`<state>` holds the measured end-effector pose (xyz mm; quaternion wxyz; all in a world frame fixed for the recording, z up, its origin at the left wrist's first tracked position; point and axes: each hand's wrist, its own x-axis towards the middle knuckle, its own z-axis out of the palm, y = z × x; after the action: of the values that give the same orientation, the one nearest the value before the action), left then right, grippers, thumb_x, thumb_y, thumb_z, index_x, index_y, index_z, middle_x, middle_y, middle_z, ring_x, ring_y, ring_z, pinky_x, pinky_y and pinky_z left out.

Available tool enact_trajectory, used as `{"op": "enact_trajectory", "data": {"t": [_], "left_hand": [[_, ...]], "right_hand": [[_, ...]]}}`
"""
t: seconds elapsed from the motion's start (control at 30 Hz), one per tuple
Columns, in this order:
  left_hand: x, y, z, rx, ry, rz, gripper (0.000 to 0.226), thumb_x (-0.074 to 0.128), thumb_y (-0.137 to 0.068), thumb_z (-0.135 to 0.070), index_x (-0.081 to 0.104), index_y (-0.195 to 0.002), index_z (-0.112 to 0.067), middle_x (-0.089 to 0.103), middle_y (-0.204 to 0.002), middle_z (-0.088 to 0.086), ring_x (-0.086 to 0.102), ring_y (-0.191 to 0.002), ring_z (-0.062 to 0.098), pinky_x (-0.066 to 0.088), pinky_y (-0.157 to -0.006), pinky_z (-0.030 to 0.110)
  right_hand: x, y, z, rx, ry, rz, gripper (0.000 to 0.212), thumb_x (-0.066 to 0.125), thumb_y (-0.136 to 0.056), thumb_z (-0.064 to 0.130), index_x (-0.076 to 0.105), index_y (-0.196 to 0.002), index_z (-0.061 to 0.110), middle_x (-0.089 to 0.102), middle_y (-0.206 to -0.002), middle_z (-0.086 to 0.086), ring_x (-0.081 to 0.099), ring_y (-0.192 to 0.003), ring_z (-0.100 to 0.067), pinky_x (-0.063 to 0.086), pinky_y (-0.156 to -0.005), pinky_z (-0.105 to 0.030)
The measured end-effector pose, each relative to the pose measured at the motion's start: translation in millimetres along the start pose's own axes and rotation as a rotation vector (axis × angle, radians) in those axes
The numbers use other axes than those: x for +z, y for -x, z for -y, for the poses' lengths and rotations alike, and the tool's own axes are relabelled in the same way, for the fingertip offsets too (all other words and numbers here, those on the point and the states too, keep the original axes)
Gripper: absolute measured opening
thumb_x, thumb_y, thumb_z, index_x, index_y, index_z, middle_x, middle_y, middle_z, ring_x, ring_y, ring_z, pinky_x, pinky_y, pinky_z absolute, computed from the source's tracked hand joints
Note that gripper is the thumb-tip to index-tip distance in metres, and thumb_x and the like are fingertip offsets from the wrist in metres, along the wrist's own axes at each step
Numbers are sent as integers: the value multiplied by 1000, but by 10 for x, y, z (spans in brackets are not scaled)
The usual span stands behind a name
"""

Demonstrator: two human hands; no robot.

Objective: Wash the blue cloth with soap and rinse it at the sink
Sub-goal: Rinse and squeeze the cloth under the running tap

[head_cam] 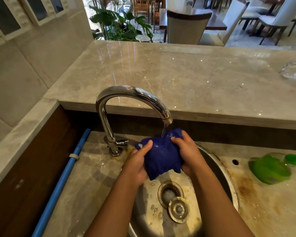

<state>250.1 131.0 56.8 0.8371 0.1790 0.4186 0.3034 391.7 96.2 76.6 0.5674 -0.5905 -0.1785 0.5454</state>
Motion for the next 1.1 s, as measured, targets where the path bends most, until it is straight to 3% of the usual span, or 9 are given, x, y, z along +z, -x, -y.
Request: {"op": "enact_trajectory", "data": {"t": [0.1, 0.23, 0.5, 0.6, 0.77, 0.87, 0.93, 1.0, 1.1], "left_hand": [[45, -40, -122, 179, -244, -119, 26, 64, -94, -23, 60, -118, -19, 71, -112, 10, 69, -101, 30, 57, -86, 50], [84, -28, -193, 279, -433, -85, 25, 64, -94, -22, 59, -117, -16, 70, -110, 11, 68, -99, 27, 56, -87, 46], [84, -7, -155, 295, -531, 29, 31, 63, -93, -20, 56, -123, -19, 67, -117, 11, 66, -109, 27, 52, -98, 48], [39, -32, -194, 299, -543, -20, 21, 59, -97, -25, 58, -118, -22, 68, -114, 9, 67, -105, 27, 53, -96, 48], [16, -142, -133, 204, -521, -294, 19, 52, -101, -30, 57, -118, -24, 67, -115, 5, 66, -104, 27, 55, -92, 51], [1, -241, -33, 194, -632, -428, 36, 54, -97, -41, 56, -128, -22, 64, -124, 7, 63, -109, 29, 53, -95, 52], [33, -254, 30, 182, -587, -485, 30, 54, -98, -37, 59, -121, -18, 66, -117, 9, 64, -105, 29, 54, -95, 51], [90, -231, 44, 12, -309, -380, 26, 57, -98, -38, 61, -113, -17, 69, -108, 11, 66, -100, 32, 55, -90, 54], [127, -129, 13, -209, -22, -175, 46, 61, -91, -50, 67, -115, -11, 74, -108, 18, 68, -98, 38, 55, -80, 53]], "right_hand": [[-97, -54, -52, 164, -76, 14, 27, 58, -93, 5, 59, -118, 16, 67, -118, -15, 69, -101, -31, 60, -75, -39], [-65, -29, -261, 466, -327, 69, 35, 65, -89, 19, 62, -123, 9, 67, -124, -21, 68, -104, -34, 51, -99, -45], [139, 0, -511, 468, -509, 141, 42, 58, -95, 38, 65, -126, 11, 70, -120, -20, 72, -101, -36, 52, -92, -48], [107, -39, -474, 366, -431, 53, 35, 60, -94, 29, 62, -125, 11, 73, -113, -19, 72, -99, -36, 57, -85, -50], [37, -45, -241, -40, -107, -113, 23, 56, -98, 20, 57, -122, 21, 69, -116, -9, 73, -95, -25, 62, -71, -39], [88, 31, -149, -194, 70, -83, 14, 54, -99, 22, 58, -113, 23, 68, -109, -7, 70, -95, -28, 60, -79, -43], [141, 85, -146, -265, 117, -46, 6, 55, -99, 19, 59, -103, 21, 67, -101, -10, 66, -88, -28, 57, -77, -42], [192, 116, -155, -320, 154, -56, 5, 56, -97, 15, 58, -101, 16, 65, -92, -10, 62, -79, -24, 54, -71, -38], [173, 48, -177, -360, 222, -151, 5, 56, -94, 16, 55, -97, 12, 60, -89, -11, 57, -75, -25, 51, -68, -39]]}}
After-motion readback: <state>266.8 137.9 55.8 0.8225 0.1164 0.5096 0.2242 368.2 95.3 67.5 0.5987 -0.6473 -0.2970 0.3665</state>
